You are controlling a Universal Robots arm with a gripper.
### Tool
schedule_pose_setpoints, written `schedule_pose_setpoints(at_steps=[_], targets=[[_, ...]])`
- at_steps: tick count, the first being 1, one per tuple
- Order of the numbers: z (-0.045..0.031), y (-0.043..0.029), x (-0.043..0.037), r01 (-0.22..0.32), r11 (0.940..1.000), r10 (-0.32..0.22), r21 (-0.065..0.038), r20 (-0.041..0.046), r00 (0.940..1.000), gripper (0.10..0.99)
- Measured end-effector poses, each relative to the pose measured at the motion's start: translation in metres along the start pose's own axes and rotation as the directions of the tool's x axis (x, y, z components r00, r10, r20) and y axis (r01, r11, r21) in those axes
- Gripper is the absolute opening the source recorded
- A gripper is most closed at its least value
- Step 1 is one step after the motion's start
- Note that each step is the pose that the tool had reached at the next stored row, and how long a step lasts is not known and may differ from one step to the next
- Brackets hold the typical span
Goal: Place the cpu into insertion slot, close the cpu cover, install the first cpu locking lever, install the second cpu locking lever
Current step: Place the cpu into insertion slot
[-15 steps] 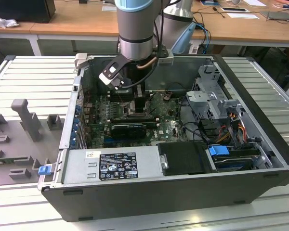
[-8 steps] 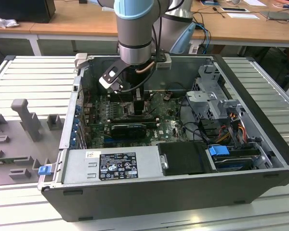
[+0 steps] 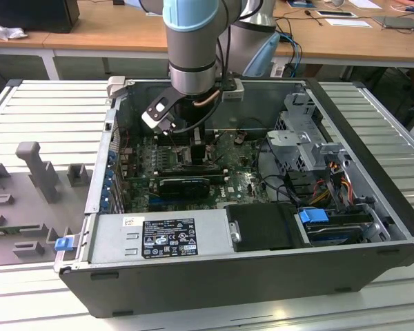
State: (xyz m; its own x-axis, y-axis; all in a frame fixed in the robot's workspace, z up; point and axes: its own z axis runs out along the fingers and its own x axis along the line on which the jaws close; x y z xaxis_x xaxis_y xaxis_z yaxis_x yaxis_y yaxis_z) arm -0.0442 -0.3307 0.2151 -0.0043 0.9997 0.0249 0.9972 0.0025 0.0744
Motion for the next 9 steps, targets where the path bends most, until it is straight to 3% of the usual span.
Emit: schedule_pose_setpoints(at_steps=[9], targets=[[0.0093,-0.0013,0.0077,0.0,1.0,0.0,0.0,0.0,1.0,0.525]])
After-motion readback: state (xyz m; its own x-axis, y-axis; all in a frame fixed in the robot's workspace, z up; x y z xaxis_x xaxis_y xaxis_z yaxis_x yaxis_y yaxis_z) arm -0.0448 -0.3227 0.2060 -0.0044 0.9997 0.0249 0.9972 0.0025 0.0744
